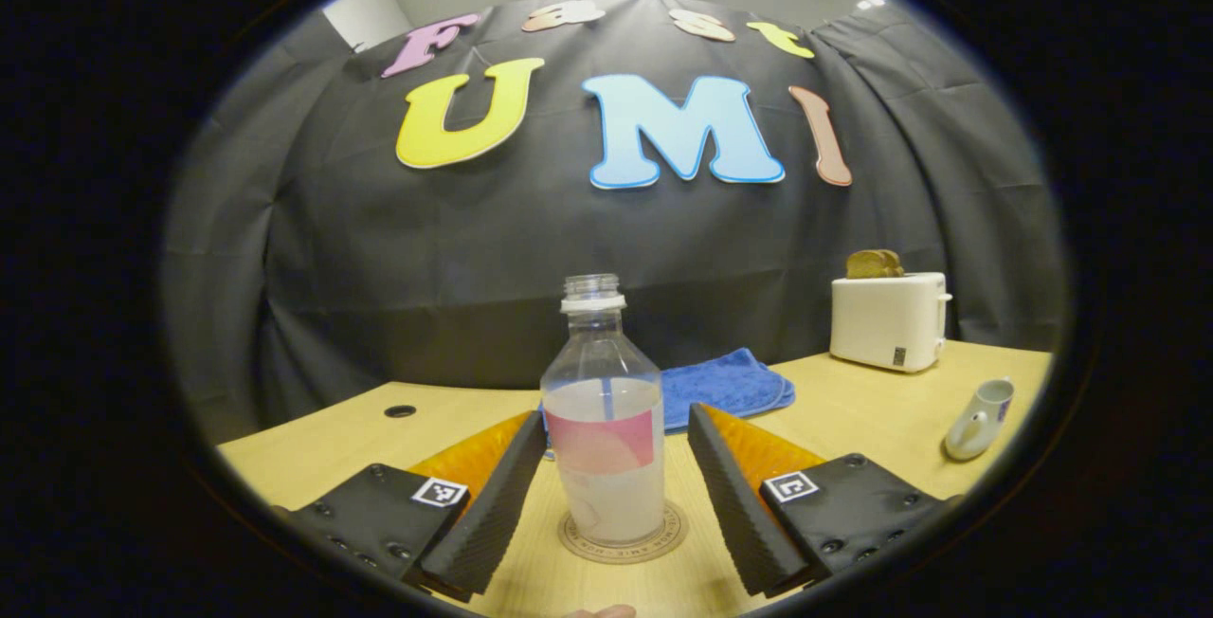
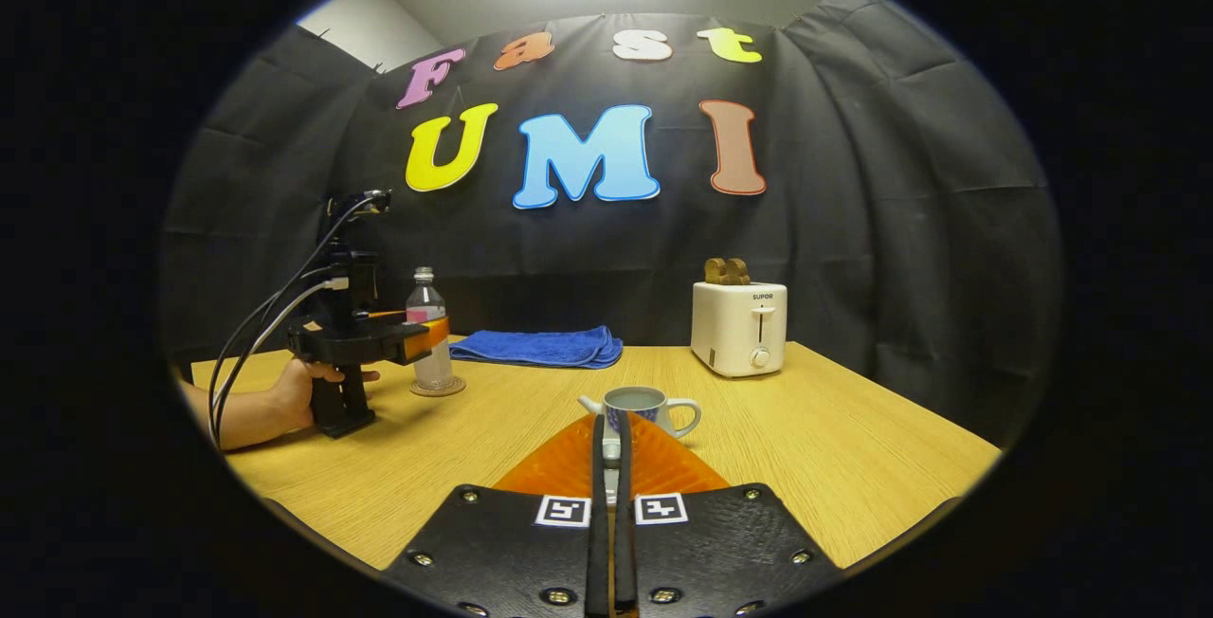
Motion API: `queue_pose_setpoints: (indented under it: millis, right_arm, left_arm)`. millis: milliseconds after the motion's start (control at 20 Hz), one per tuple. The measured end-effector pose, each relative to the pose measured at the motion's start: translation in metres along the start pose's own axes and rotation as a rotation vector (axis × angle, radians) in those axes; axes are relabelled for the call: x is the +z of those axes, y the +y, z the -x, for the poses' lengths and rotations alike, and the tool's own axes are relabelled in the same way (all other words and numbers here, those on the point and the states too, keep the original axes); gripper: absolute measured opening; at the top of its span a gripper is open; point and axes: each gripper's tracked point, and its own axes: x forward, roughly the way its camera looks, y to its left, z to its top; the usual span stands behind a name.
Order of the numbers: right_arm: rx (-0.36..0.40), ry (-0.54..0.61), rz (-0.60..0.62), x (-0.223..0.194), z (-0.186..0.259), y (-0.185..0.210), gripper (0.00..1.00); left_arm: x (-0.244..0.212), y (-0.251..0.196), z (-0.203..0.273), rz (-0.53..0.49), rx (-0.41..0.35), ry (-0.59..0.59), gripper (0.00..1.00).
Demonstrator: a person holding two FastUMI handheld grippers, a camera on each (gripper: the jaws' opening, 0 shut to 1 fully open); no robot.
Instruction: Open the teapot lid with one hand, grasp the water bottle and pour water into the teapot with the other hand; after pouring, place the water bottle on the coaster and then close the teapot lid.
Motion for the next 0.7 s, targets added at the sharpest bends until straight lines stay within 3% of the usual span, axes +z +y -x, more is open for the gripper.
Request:
queue_pose_setpoints:
  millis: [400,550,700]
  right_arm:
    - [0.005,-0.034,-0.017,0.016,0.002,0.002,0.03]
    - [-0.004,-0.062,-0.031,0.033,-0.023,-0.004,0.03]
    - [-0.032,-0.080,0.004,0.042,-0.063,-0.011,0.02]
  left_arm:
    - [0.016,-0.004,0.062,0.031,-0.010,-0.005,1.00]
    - [0.032,-0.010,0.111,0.091,-0.017,-0.055,1.00]
    - [0.048,-0.017,0.155,0.061,-0.021,-0.108,1.00]
